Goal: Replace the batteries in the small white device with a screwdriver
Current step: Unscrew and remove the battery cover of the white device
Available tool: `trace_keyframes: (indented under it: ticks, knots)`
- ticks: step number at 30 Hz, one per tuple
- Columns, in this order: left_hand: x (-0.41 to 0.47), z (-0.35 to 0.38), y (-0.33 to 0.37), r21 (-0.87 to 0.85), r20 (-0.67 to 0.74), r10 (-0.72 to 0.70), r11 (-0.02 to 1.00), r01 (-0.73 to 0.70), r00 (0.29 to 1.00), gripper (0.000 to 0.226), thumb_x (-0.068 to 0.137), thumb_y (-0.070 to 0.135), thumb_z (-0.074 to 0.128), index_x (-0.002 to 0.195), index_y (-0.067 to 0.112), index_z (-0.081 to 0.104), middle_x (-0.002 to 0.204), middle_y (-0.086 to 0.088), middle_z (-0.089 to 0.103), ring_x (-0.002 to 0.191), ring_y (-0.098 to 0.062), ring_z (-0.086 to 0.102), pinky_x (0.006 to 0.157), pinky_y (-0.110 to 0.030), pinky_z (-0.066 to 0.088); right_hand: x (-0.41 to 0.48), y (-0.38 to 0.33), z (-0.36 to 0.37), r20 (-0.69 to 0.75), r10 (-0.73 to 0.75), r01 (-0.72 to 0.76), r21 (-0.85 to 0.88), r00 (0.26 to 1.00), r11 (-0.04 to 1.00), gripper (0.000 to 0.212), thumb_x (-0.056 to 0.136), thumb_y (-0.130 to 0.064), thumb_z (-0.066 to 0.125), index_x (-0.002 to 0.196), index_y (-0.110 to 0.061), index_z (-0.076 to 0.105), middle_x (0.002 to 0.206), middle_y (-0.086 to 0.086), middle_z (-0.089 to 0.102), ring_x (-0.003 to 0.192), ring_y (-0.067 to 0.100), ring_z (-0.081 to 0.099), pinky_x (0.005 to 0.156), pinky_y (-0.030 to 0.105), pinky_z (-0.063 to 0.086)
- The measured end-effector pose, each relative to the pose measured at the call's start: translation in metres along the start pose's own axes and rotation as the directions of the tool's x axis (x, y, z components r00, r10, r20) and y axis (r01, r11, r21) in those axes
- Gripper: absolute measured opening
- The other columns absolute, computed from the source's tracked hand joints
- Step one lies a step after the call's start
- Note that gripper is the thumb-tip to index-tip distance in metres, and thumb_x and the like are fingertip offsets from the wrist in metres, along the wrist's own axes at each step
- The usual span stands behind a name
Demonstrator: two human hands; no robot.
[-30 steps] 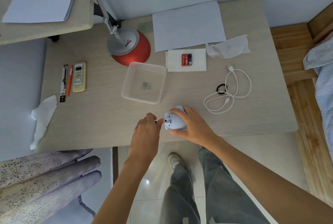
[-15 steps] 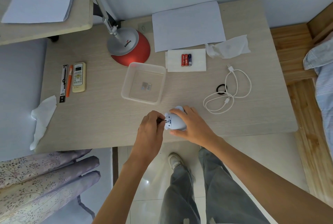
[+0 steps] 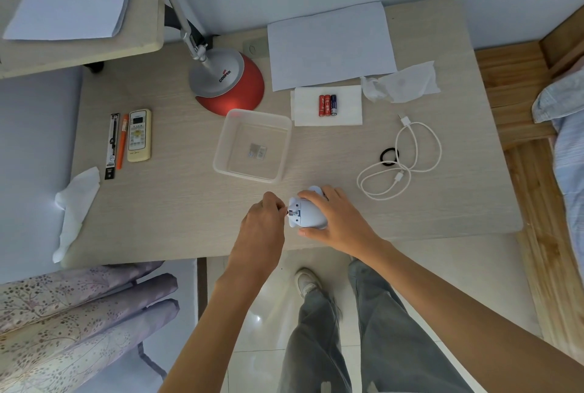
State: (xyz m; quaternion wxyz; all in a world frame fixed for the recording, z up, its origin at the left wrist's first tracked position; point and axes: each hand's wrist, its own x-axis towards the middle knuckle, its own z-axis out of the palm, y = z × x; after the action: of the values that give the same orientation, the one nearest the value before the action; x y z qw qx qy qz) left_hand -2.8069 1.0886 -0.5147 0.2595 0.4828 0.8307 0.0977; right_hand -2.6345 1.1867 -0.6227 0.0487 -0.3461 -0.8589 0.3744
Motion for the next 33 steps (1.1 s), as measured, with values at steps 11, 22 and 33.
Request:
trace_keyframes:
  ticks: [11, 22, 33]
  knots:
    - [-0.005, -0.005, -0.004, -0.134, 0.031, 0.015, 0.991, -0.011, 0.999, 0.025, 0.108, 0.03, 0.059, 0.126, 0.012, 0.059, 0.114, -0.001, 0.068, 0.105, -0.019, 0.061, 0.09, -0.036, 0.054, 0.0, 0.0, 0.0, -0.006, -0.008, 0.008, 0.001, 1.0, 1.0, 0.077, 0.085, -0.063, 0.08, 0.15, -0.036, 0.05, 0.135, -0.003, 0.049, 0.111, 0.015, 0.042, 0.084, 0.038, 0.059]
    - [-0.002, 0.004, -0.004, -0.075, -0.06, 0.088, 0.993, -0.093, 0.994, 0.017, 0.1, -0.008, 0.057, 0.105, 0.006, 0.066, 0.094, -0.008, 0.064, 0.082, -0.023, 0.058, 0.071, -0.036, 0.052, -0.001, -0.001, -0.002, 0.005, -0.005, 0.005, 0.01, 1.0, 1.0, 0.076, 0.085, -0.063, 0.078, 0.15, -0.035, 0.05, 0.136, -0.003, 0.051, 0.112, 0.018, 0.046, 0.084, 0.04, 0.059]
    - [-0.007, -0.004, -0.021, -0.165, -0.163, 0.19, 0.962, -0.216, 0.968, 0.022, 0.098, -0.001, 0.069, 0.114, 0.012, 0.077, 0.095, -0.001, 0.07, 0.082, -0.019, 0.067, 0.075, -0.039, 0.059, 0.001, -0.003, -0.005, 0.018, 0.015, -0.015, 0.004, 1.0, 1.0, 0.076, 0.084, -0.061, 0.079, 0.149, -0.036, 0.05, 0.134, -0.004, 0.05, 0.111, 0.016, 0.043, 0.083, 0.038, 0.058]
